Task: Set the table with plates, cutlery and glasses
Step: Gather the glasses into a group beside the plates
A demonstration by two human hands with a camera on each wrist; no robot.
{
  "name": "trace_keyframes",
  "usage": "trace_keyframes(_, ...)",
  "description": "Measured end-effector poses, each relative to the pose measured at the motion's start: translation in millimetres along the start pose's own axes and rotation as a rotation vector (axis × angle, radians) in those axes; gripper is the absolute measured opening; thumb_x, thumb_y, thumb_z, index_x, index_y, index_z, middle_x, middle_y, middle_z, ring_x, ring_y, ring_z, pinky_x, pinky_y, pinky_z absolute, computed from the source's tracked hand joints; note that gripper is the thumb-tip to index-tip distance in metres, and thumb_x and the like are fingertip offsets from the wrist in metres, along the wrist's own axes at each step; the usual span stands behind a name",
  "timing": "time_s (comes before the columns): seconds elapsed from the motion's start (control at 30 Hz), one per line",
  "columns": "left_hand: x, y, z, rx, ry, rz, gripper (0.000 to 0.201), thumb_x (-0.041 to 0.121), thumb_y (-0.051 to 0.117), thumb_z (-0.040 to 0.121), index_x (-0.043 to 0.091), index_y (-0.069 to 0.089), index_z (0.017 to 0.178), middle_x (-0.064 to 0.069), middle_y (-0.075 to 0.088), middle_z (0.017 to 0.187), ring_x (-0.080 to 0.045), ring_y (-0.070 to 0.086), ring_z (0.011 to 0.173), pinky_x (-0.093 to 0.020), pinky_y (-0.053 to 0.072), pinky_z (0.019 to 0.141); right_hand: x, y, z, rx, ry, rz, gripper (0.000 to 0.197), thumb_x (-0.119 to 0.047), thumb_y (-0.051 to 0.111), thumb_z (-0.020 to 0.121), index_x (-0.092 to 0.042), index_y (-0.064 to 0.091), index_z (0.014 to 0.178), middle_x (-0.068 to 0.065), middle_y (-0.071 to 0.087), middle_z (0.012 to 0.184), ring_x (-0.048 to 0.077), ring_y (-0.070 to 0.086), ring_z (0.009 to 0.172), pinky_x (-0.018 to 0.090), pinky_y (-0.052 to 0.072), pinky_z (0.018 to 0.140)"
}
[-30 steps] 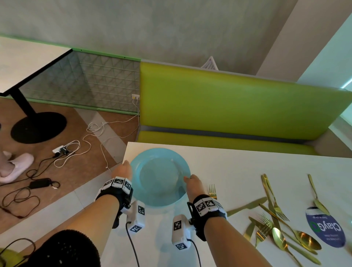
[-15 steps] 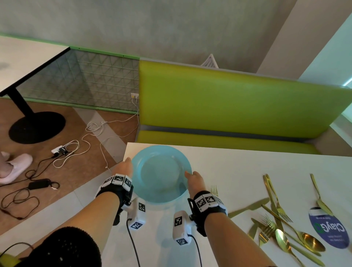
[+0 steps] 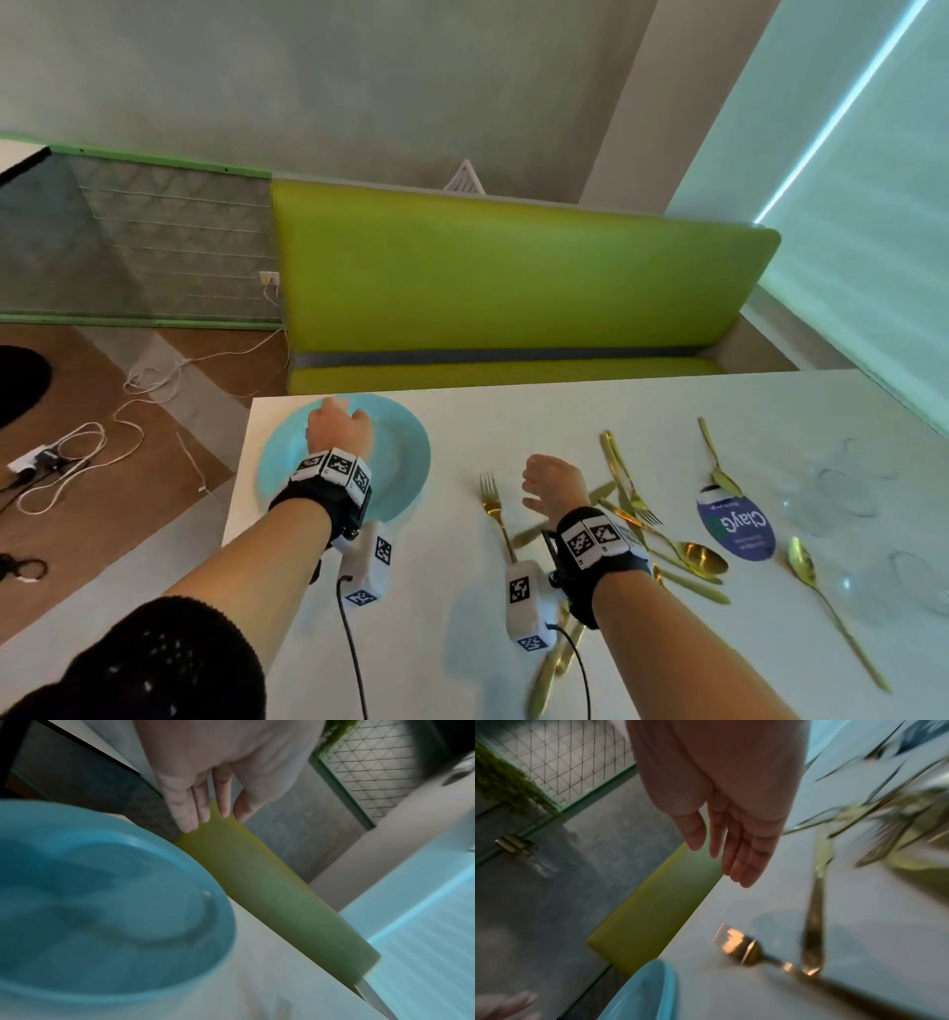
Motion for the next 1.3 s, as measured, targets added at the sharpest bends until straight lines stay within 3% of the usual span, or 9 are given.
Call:
trace_keyframes(0.23, 87, 99, -84, -0.229, 0.232, 0.008, 0.034, 0.008, 0.044, 0.092, 0.001, 0.059, 0.122, -0.019, 0.059, 0.129, -0.037, 0.051, 0.123, -0.035, 0.039, 0.101, 10, -168, -23, 0.268, -0.009, -0.077, 0.020, -0.007, 0.048, 0.092, -0.013, 0.064, 0.081, 0.005, 0.057, 0.070, 0.020, 0.053, 0.066, 0.031, 0.046, 0.061)
trace_keyframes(0.33, 116, 141, -127, -0.310, 0.278, -0.046, 0.031, 0.009, 0.045, 0.093, 0.005, 0.060, 0.120, -0.014, 0.062, 0.127, -0.031, 0.053, 0.122, -0.030, 0.040, 0.100, 20, -244, -27, 0.397, -0.002, -0.051, 0.015, -0.008, 0.048, 0.092, -0.012, 0.063, 0.092, 0.003, 0.057, 0.073, 0.020, 0.053, 0.068, 0.032, 0.046, 0.064)
trace_keyframes(0.53, 162, 230, -193, -0.442, 0.335, -0.100, 0.025, 0.012, 0.045, 0.094, 0.008, 0.062, 0.111, -0.011, 0.066, 0.117, -0.030, 0.064, 0.104, -0.027, 0.045, 0.084, 40, -383, -30, 0.650, 0.088, -0.087, 0.013, -0.009, 0.048, 0.086, -0.016, 0.058, 0.084, 0.010, 0.055, 0.076, 0.023, 0.052, 0.061, 0.030, 0.048, 0.063)
trace_keyframes(0.6, 174, 257, -211, -0.470, 0.338, -0.074, 0.024, 0.014, 0.045, 0.094, 0.009, 0.063, 0.111, -0.010, 0.065, 0.115, -0.029, 0.064, 0.103, -0.026, 0.046, 0.080, 59, -430, -23, 0.716, 0.147, -0.121, 0.011, -0.012, 0.052, 0.078, -0.021, 0.056, 0.083, 0.010, 0.055, 0.085, 0.029, 0.062, 0.075, 0.033, 0.047, 0.074)
trace_keyframes(0.67, 185, 286, -226, -0.499, 0.349, -0.057, 0.020, 0.015, 0.046, 0.093, 0.015, 0.063, 0.103, -0.009, 0.065, 0.109, -0.030, 0.063, 0.106, -0.034, 0.049, 0.091, 75, -465, -23, 0.780, 0.205, -0.092, 0.029, -0.016, 0.058, 0.073, -0.019, 0.055, 0.101, 0.013, 0.059, 0.098, 0.036, 0.063, 0.097, 0.035, 0.048, 0.081)
trace_keyframes(0.77, 197, 325, -246, -0.522, 0.363, -0.030, 0.018, 0.016, 0.046, 0.093, 0.016, 0.063, 0.100, -0.007, 0.068, 0.102, -0.029, 0.066, 0.100, -0.034, 0.049, 0.093, 78, -494, -20, 0.816, 0.216, -0.085, 0.063, -0.012, 0.069, 0.076, -0.007, 0.041, 0.133, 0.022, 0.057, 0.121, 0.038, 0.059, 0.110, 0.041, 0.048, 0.093)
trace_keyframes(0.83, 202, 346, -256, -0.540, 0.360, 0.002, 0.023, 0.017, 0.045, 0.094, 0.013, 0.062, 0.109, -0.008, 0.066, 0.113, -0.029, 0.066, 0.100, -0.027, 0.047, 0.082, 77, -503, -7, 0.776, 0.194, -0.093, 0.077, -0.010, 0.075, 0.075, -0.007, 0.033, 0.140, 0.022, 0.050, 0.133, 0.036, 0.052, 0.121, 0.040, 0.042, 0.100)
trace_keyframes(0.93, 205, 366, -270, -0.559, 0.354, 0.037, 0.026, 0.018, 0.045, 0.095, 0.011, 0.061, 0.114, -0.009, 0.065, 0.117, -0.028, 0.064, 0.104, -0.028, 0.046, 0.084, 82, -510, 17, 0.688, 0.149, -0.137, 0.091, -0.014, 0.080, 0.071, -0.010, 0.027, 0.145, 0.017, 0.042, 0.144, 0.031, 0.043, 0.132, 0.039, 0.033, 0.109)
trace_keyframes(1.3, 215, 404, -296, -0.605, 0.370, 0.086, 0.024, 0.015, 0.052, 0.091, 0.011, 0.060, 0.113, -0.005, 0.066, 0.115, -0.022, 0.065, 0.102, -0.026, 0.050, 0.085, 82, -509, 48, 0.691, -0.026, -0.202, 0.079, -0.022, 0.085, 0.061, -0.014, 0.043, 0.127, 0.009, 0.058, 0.125, 0.028, 0.054, 0.116, 0.038, 0.043, 0.099)
Point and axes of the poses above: each hand's wrist, its own z-axis towards the middle knuckle, its own y-axis out of the palm, x = y × z, the point moved 7 cm from there along z, towards the middle knuckle
